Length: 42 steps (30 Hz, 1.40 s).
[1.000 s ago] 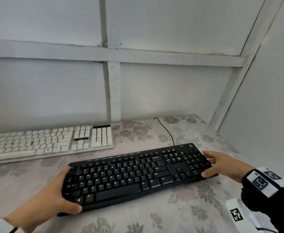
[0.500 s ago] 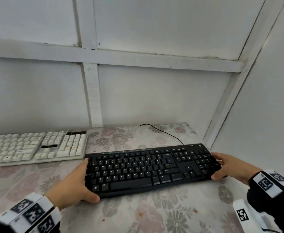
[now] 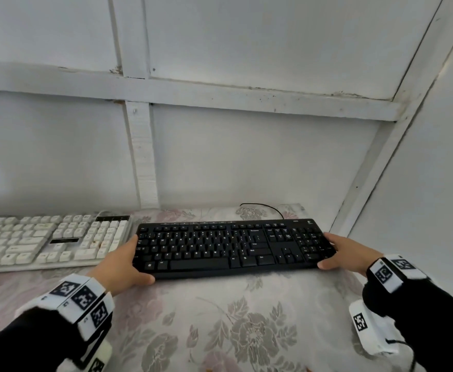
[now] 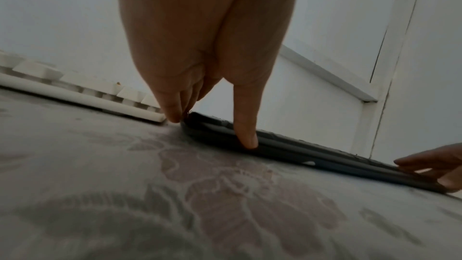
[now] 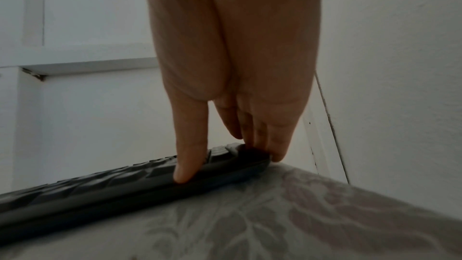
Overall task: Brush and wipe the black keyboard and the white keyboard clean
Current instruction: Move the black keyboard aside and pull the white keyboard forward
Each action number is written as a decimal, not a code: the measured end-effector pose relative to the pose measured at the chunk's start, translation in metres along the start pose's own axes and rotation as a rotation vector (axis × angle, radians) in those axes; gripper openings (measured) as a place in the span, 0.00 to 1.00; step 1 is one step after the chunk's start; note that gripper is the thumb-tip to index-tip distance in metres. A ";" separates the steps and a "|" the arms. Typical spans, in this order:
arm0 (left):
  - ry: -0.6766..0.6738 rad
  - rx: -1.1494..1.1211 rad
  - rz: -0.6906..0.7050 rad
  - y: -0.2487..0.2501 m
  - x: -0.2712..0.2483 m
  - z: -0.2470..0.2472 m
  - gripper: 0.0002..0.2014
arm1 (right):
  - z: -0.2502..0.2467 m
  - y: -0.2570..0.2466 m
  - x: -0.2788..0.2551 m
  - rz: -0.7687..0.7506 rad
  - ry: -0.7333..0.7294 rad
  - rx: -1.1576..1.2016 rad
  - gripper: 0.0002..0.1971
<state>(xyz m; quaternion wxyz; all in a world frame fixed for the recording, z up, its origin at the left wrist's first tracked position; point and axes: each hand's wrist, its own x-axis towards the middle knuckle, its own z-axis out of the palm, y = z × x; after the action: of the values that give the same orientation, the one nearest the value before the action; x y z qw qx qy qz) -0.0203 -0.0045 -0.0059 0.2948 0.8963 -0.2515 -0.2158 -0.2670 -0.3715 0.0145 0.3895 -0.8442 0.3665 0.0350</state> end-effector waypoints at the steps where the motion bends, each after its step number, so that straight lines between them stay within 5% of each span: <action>1: 0.011 0.020 -0.010 0.002 0.001 0.000 0.48 | 0.000 -0.003 0.002 0.015 -0.001 -0.011 0.36; 18: 0.104 0.115 -0.104 0.027 0.008 0.002 0.40 | 0.001 -0.019 0.034 -0.004 0.096 -0.207 0.30; 24: 0.148 -0.209 -0.023 0.011 -0.008 -0.009 0.37 | 0.015 -0.035 0.022 -0.016 0.334 -0.042 0.28; 35: 0.356 -0.390 -0.046 -0.109 -0.056 -0.091 0.33 | 0.143 -0.172 -0.036 -0.278 0.053 0.193 0.37; 42: 0.350 -0.371 -0.111 -0.214 -0.065 -0.162 0.37 | 0.240 -0.261 -0.039 -0.286 -0.060 0.169 0.39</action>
<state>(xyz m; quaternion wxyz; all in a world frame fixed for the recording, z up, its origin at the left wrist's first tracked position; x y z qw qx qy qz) 0.0846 0.2505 -0.0078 0.4809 0.8630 -0.1033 -0.1155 -0.0724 -0.0726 0.0265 0.4709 -0.8506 0.2323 -0.0268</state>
